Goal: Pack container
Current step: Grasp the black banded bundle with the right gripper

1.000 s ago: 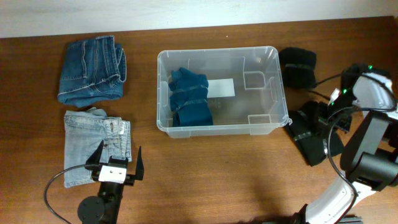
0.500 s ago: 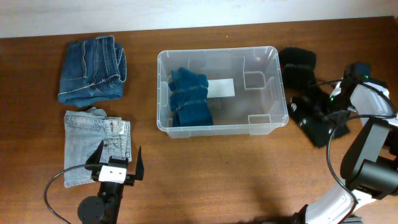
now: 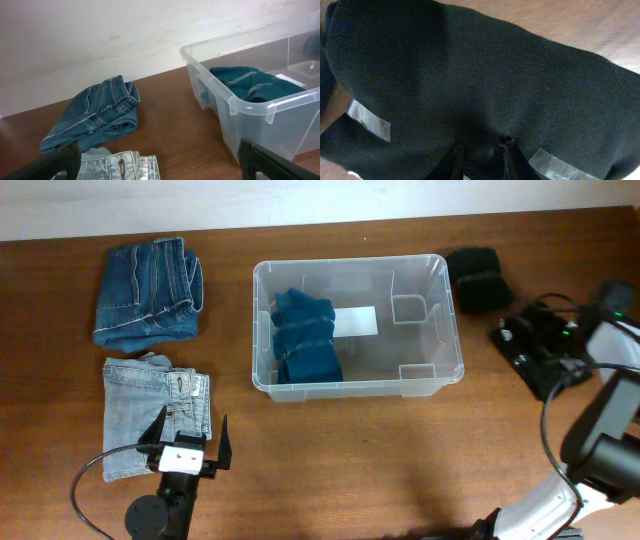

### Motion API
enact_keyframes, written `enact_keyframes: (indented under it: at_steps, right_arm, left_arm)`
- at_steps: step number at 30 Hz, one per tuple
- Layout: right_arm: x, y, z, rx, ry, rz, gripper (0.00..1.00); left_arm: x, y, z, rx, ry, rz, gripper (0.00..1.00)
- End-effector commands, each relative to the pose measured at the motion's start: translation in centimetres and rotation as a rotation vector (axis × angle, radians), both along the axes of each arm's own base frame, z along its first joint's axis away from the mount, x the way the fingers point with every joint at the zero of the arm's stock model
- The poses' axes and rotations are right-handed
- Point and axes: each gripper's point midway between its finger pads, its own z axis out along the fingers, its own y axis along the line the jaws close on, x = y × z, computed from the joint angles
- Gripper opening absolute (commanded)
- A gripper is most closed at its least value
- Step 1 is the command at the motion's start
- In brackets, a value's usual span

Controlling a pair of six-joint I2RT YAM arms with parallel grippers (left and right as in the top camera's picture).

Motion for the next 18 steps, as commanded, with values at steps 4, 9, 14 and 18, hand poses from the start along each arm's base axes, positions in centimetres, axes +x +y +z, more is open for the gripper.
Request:
enact_keyframes:
  at_steps: [4,9,14,18]
  right_arm:
    - [-2.5,-1.8,-1.4,0.172,-0.026,-0.115,0.18]
    - [-1.7,-1.9,-0.1,0.18,-0.055,-0.095,0.33]
    - [0.4,-2.1,4.8,0.145,-0.119,0.001,0.65]
    - [1.5,-4.1,9.0,0.0,-0.141,0.142,0.88]
  left_arm:
    - [0.0,-0.2,-0.1,0.015,-0.004,-0.011,0.99]
    - [0.0,-0.2,-0.1,0.015,-0.004,-0.011,0.99]
    - [0.0,-0.2,-0.1,0.015,-0.004,-0.011,0.99]
    - [0.0,-0.2,-0.1,0.015,-0.004,-0.011,0.99]
